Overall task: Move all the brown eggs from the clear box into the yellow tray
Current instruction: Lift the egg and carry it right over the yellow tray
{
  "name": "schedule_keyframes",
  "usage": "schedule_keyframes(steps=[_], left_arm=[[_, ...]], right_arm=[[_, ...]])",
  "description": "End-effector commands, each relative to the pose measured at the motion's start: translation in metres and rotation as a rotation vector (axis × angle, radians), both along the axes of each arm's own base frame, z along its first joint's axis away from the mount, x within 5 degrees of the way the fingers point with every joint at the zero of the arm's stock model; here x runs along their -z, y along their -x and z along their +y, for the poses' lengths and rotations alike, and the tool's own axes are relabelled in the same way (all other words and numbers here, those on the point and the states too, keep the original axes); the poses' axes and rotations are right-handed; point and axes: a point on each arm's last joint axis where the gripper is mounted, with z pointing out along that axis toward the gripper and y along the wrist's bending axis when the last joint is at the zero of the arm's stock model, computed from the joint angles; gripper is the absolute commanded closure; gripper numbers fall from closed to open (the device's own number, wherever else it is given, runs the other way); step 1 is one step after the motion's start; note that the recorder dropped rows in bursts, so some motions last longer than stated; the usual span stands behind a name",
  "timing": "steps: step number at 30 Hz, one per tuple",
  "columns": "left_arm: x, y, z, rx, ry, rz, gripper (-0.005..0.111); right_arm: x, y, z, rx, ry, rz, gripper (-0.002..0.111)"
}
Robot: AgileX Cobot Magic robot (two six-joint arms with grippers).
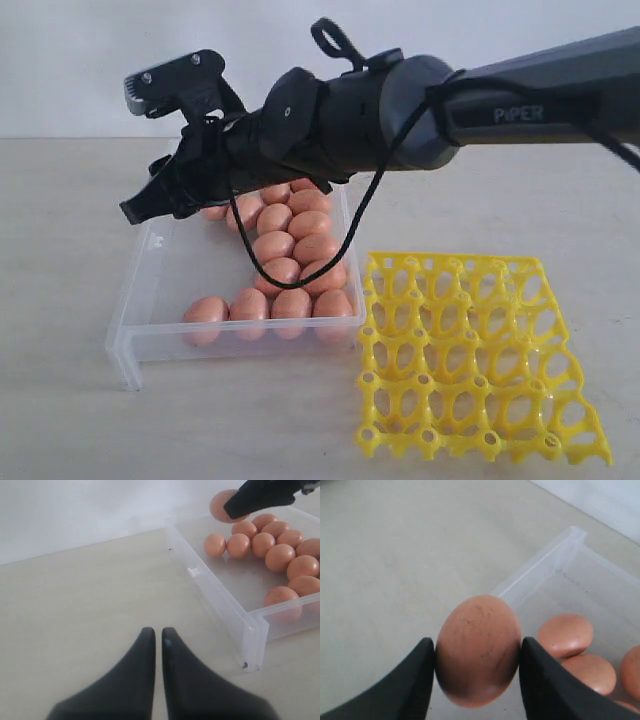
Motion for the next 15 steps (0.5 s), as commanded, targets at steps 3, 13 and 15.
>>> schedule_keyframes(steps=[3,13,15], left_arm=[[0.001,0.000,0.000,-0.007,0.011,-0.002,0.103],[0.001,0.000,0.000,-0.007,0.011,-0.002,0.103],[0.001,0.000,0.000,-0.007,0.011,-0.002,0.103]], right_arm=[[-0.027,0.025,-0.029,0.101,-0.052,-0.064,0.109],[-0.060,0.115,-0.139,0.461,-0.198,-0.394,0.109],[-0.059,0.131,-0.159,0.535,-0.222,-0.433,0.109]])
